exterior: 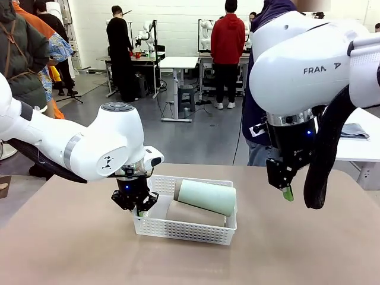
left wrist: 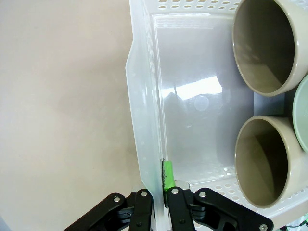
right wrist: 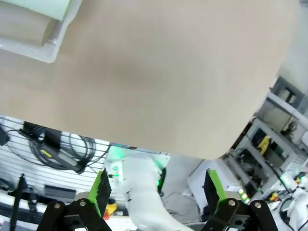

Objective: Clean and organize the cups into the basket.
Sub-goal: Pick up the Reusable plastic cup from the right side of the table and stack it inside the Organizing basket in the center of the table.

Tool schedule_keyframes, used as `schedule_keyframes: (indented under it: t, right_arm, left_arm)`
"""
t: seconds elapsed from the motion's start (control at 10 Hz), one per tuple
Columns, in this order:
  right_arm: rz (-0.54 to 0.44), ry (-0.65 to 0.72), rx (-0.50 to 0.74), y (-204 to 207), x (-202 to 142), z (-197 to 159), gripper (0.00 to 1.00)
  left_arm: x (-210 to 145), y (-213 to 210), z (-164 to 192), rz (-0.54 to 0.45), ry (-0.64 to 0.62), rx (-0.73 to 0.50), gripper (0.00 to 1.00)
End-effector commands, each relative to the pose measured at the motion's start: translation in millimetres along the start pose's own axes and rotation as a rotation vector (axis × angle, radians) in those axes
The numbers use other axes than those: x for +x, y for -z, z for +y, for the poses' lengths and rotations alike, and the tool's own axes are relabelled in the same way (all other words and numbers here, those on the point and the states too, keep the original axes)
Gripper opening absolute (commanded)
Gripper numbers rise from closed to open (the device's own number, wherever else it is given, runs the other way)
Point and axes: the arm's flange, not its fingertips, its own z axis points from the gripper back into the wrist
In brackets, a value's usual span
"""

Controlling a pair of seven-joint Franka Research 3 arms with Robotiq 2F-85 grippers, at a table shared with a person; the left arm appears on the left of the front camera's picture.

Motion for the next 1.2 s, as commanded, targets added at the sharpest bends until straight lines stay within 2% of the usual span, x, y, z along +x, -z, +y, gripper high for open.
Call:
schedule_keyframes:
  t: [0.0, 0.4, 0.5, 0.6, 0.7, 0.9, 1.1]
  right_arm:
    - [-0.021, -0.023, -0.041, -3.5, -0.3, 3.4, 1.00]
    - [-0.006, -0.009, -0.013, -1.5, 0.1, 3.0, 1.00]
    - [-0.022, -0.075, 0.301, -21.1, -2.1, -29.4, 1.00]
    - [-0.025, -0.108, 0.606, -22.4, -14.8, -77.7, 1.00]
    - [-0.027, -0.131, 0.841, -14.3, -30.2, -126.2, 1.00]
    - [-0.114, -0.207, 1.138, 11.7, -70.2, -201.6, 1.00]
    - [-0.238, -0.267, 1.498, 47.9, -100.0, -260.3, 1.00]
  left_arm:
    - [-0.5, -2.4, 0.4, -0.007, 0.002, 0.002, 0.00]
    - [-0.5, -2.4, 0.4, -0.007, 0.002, 0.002, 0.00]
    - [-0.5, -2.4, 0.4, -0.007, 0.002, 0.002, 0.00]
    - [-0.5, -2.4, 0.4, -0.007, 0.002, 0.002, 0.00]
    - [-0.5, -2.4, 0.4, -0.007, 0.002, 0.002, 0.00]
    - [-0.5, -2.4, 0.4, -0.007, 0.002, 0.002, 0.00]
    - [-0.5, -2.4, 0.4, -0.007, 0.002, 0.002, 0.00]
